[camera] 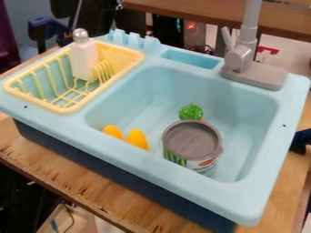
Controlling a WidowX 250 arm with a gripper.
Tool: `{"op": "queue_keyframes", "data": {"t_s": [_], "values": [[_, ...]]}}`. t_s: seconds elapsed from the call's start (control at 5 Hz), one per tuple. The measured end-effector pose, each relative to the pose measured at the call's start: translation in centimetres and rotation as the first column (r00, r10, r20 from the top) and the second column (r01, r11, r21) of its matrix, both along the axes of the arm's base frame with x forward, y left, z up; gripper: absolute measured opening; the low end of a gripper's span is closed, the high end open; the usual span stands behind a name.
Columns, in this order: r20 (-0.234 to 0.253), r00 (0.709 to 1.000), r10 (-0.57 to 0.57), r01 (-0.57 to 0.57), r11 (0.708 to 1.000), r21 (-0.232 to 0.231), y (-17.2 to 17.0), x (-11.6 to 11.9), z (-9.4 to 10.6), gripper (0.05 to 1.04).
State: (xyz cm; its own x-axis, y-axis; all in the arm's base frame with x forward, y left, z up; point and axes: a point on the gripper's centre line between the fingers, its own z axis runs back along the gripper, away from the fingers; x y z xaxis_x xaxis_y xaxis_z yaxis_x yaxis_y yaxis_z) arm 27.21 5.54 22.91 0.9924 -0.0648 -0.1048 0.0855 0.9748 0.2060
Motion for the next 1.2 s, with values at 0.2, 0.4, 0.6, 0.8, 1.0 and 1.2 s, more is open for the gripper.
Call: {"op": "queue_keyframes", "data": {"t_s": [0.2, 0.4, 0.6, 0.8, 1.0, 1.2], "values": [[-0.028, 1.0, -0.003, 0.002, 1.0, -0.01, -0.1, 0.1, -0.8, 1.008], [-0.014, 0.995, -0.097, 0.093, 0.978, -0.188, -1.6, 0.2, -2.6, 1.008], [0.028, 0.99, -0.141, 0.143, 0.944, -0.297, -3.1, -0.7, -3.1, 1.008], [0.005, 0.987, -0.159, 0.153, 0.94, -0.305, -4.9, -1.4, -4.4, 1.008], [-0.019, 0.985, -0.169, 0.157, 0.945, -0.287, -6.0, -1.8, -5.4, 1.008], [-0.025, 0.984, -0.175, 0.165, 0.96, -0.228, -6.6, -1.6, -6.0, 1.008]]}}
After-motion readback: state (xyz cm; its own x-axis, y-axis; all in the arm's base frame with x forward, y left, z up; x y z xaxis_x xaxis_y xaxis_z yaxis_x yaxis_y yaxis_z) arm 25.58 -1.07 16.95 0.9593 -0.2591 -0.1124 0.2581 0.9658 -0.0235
